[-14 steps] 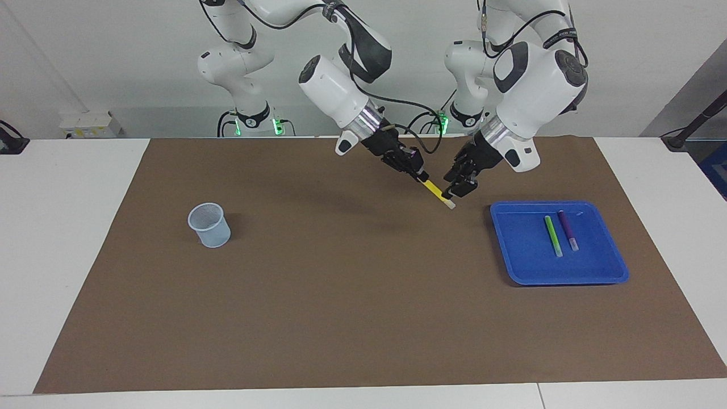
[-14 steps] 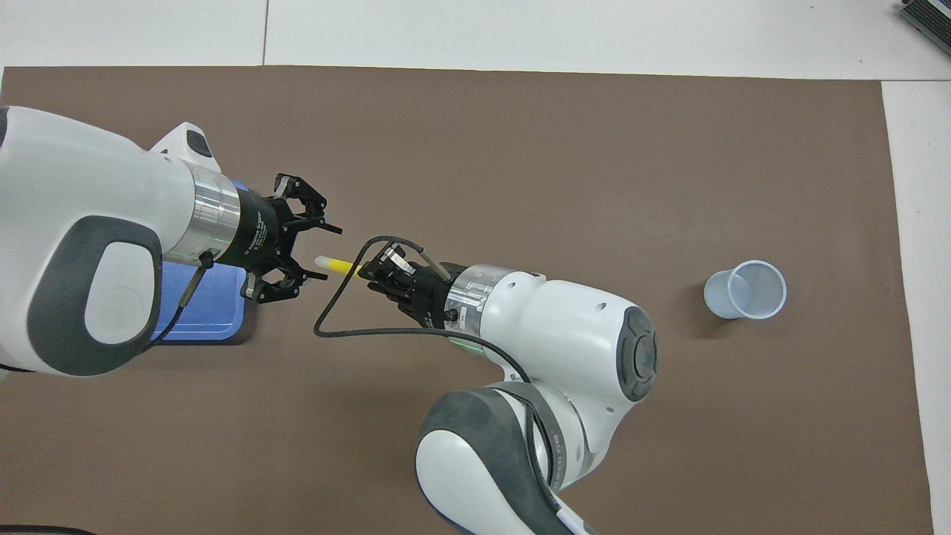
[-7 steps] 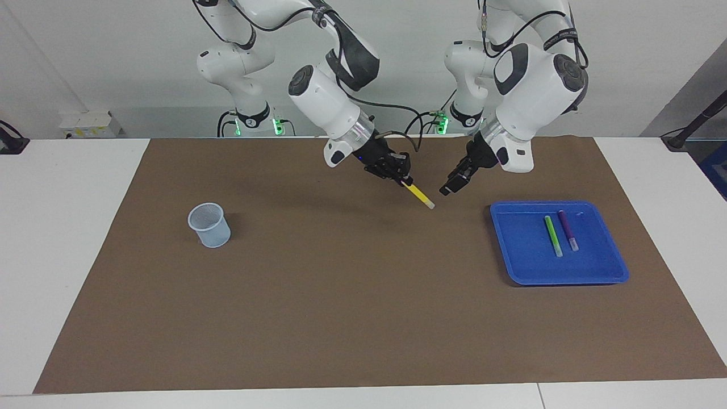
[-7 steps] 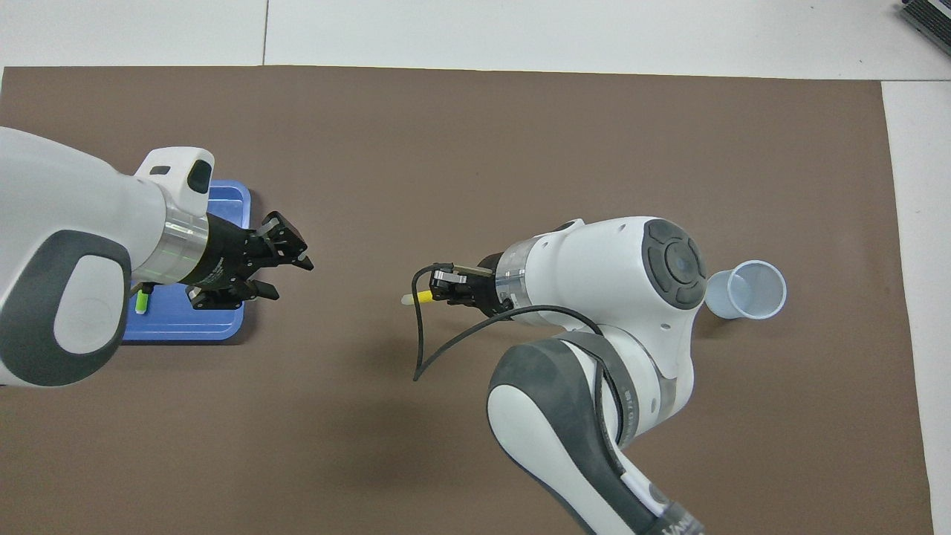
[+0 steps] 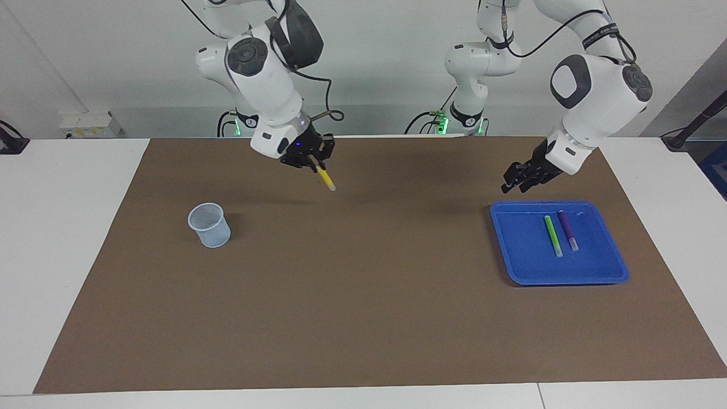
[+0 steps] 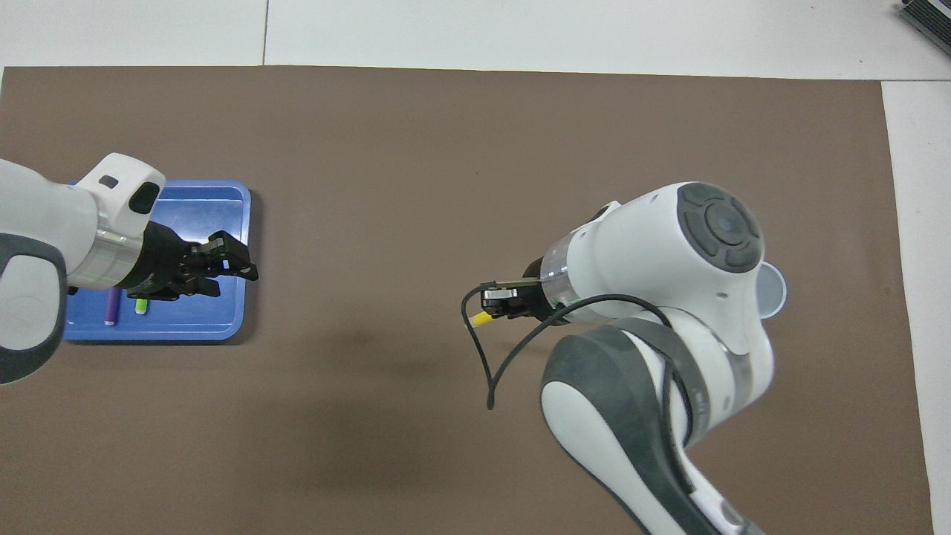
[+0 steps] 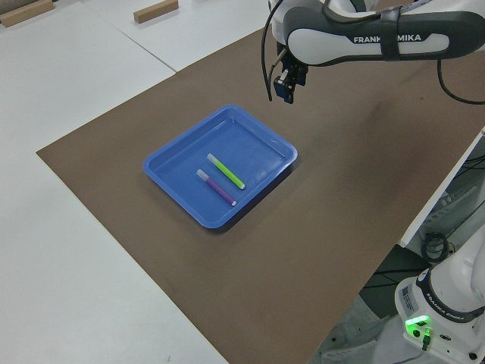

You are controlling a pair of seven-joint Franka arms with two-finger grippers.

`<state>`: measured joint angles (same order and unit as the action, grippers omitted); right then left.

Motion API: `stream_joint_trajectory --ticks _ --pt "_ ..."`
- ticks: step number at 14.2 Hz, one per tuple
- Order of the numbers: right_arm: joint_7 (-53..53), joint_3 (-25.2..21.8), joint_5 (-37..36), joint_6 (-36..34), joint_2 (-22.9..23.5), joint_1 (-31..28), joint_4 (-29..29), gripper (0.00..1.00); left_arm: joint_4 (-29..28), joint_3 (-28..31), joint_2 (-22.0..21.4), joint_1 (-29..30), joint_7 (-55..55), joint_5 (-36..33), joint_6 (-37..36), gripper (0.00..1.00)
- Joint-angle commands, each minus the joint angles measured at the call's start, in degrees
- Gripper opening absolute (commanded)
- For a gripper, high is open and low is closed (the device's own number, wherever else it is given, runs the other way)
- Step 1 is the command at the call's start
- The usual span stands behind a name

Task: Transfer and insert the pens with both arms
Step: 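Lower the yellow pen into the clear cup with the right gripper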

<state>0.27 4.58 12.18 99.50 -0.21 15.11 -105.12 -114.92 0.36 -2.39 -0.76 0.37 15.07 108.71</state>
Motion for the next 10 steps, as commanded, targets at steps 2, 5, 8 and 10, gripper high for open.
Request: stream_joint_trajectory --ticks 2,5,8,10 --pt "-19.38 0.60 -11.62 -4.14 -1.63 -5.60 -0.61 0.00 -4.69 -0.62 0.71 2.77 7.52 -1.36 7.30 0.61" --pt "-29.68 0.60 -18.75 -3.27 -1.89 -8.77 -1.31 0.00 -4.87 -0.53 3.26 4.70 11.66 -1.53 10.29 0.61" --pt "-38.90 0.69 -25.52 1.55 -1.81 -10.09 -2.36 0.00 -4.87 -0.62 5.02 5.94 14.21 -5.65 12.83 0.61" --pt "-44.28 0.69 -26.59 5.25 -1.89 -11.84 -4.12 0.00 -4.87 -0.53 7.48 6.20 14.49 -5.93 16.25 0.62"
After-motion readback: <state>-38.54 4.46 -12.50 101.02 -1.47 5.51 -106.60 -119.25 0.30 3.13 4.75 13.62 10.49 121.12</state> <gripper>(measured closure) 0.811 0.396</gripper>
